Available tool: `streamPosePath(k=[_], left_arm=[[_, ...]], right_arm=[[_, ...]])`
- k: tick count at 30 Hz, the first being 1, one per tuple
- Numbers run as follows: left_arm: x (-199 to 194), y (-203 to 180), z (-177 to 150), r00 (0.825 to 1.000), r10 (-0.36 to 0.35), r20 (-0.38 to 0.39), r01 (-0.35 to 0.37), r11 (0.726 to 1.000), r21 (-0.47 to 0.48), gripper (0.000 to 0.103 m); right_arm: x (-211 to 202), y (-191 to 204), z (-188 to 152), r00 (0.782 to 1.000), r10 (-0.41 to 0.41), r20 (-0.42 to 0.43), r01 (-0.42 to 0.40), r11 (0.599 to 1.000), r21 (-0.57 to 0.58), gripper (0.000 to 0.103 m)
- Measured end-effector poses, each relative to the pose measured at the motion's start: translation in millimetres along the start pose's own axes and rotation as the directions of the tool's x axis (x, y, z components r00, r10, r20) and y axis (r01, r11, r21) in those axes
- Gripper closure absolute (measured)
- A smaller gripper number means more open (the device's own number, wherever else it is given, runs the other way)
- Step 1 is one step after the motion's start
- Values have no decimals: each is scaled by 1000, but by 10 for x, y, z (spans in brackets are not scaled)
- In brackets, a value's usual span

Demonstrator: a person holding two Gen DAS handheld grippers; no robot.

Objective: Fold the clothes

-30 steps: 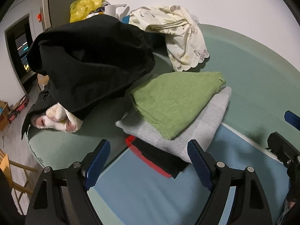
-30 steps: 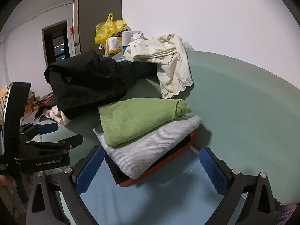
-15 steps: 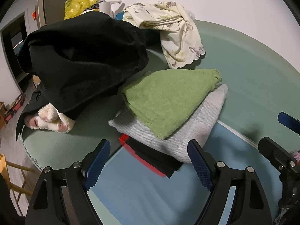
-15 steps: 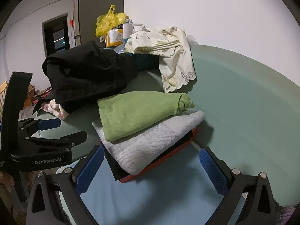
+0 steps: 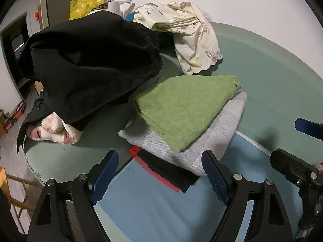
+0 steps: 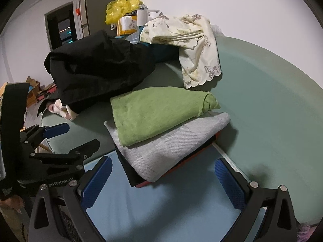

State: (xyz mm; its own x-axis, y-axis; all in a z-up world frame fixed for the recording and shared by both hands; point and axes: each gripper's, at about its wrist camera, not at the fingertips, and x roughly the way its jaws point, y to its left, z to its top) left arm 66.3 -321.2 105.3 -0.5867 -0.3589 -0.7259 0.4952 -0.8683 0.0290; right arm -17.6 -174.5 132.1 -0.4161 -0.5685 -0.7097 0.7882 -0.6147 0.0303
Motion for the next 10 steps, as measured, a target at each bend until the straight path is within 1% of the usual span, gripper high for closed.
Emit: streamPosePath(k=[4,7,10], left_arm=[[-14,11,13,1000,11,2,-11,1000,0,19],[-16,23,18,1000,3,-3,-3,1000,-5,19],[-4,18,30,1000,5,-10,-5,1000,-6,19]], right_arm=[[-3,56,41,1000,3,-2,-3,1000,-16,0],[-14,97,46,1000,0,-2,0,1000,-29,0],[-19,136,28,1000,-15,-6,15,999,-51,0]])
